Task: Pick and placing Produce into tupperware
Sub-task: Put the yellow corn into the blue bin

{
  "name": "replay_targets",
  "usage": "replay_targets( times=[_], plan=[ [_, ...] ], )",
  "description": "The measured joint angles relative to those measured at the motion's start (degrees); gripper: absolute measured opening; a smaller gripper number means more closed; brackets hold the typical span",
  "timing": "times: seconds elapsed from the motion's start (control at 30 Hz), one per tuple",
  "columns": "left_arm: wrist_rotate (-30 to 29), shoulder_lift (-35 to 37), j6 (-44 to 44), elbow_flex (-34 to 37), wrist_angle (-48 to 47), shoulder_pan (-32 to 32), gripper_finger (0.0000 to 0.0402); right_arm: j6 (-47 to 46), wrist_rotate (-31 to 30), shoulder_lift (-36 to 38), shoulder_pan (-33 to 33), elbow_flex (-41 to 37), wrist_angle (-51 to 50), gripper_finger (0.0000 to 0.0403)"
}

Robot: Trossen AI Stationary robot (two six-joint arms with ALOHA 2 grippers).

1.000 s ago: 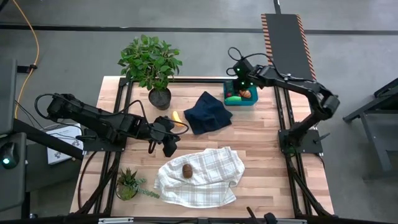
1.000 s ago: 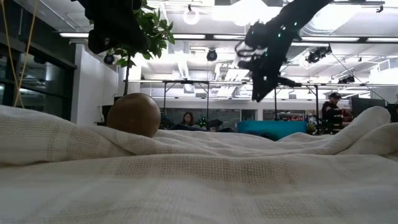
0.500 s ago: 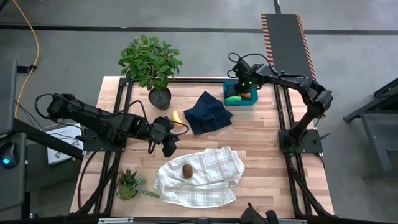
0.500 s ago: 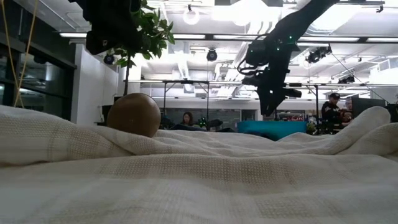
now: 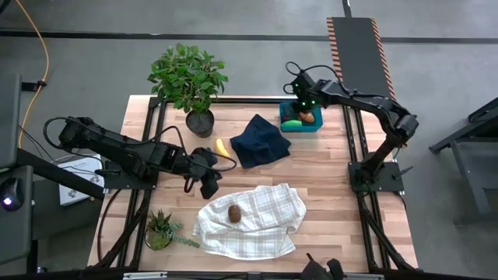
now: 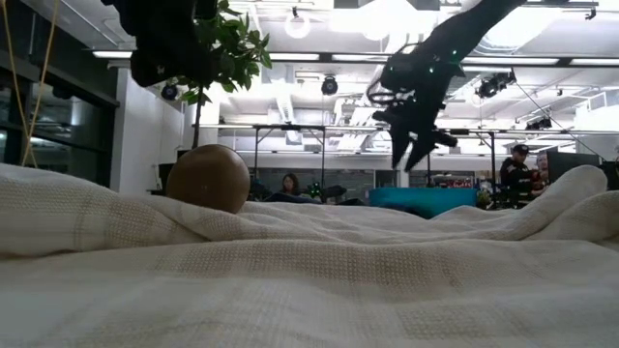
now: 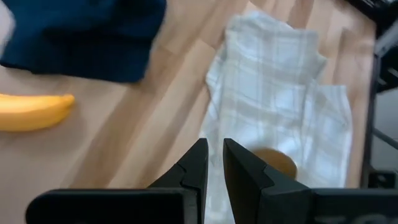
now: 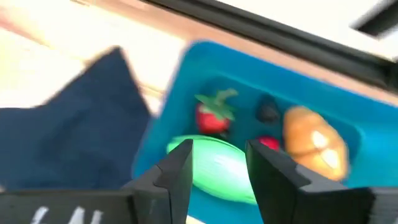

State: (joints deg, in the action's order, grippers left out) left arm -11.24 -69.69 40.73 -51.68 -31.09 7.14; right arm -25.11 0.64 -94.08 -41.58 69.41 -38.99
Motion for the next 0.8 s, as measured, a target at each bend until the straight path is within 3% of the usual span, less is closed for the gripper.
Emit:
replay_targets(
  times=[0.1, 0.2, 0.27, 0.33, 0.53, 0.7, 0.8],
  plan=[
    [5.8, 0.0, -1.4, 0.0, 0.7, 0.0, 0.004, 2.1, 7.7, 1.6, 0.5, 0.0, 5.4, 0.0139],
    [13.6, 0.0, -4.2, 0.0, 1.5, 0.2, 0.004, 4.4, 20.5, 3.8, 2.0, 0.0, 10.6, 0.0139],
    [16.2, 0.0, -5.1, 0.0, 1.5, 0.3, 0.004, 6.6, 28.7, 5.5, 3.4, 0.0, 11.5, 0.0139],
    [17.7, 0.0, -6.0, 0.0, 1.5, 0.5, 0.004, 8.5, 32.7, 7.2, 5.3, 0.0, 10.7, 0.0139],
    [22.5, 0.0, -4.3, 0.0, 1.0, 0.9, 0.004, 9.0, 30.3, 11.6, 13.3, 0.0, 2.2, 0.0139],
    [14.6, 0.0, 5.2, 0.0, 0.8, 0.8, 0.004, 4.5, 18.9, 13.1, 23.2, 0.0, -2.4, 0.0139],
    [10.6, 0.0, 6.6, 0.0, -1.4, 0.7, 0.004, 2.5, 13.1, 13.1, 29.3, 0.0, -3.6, 0.0139]
  ],
)
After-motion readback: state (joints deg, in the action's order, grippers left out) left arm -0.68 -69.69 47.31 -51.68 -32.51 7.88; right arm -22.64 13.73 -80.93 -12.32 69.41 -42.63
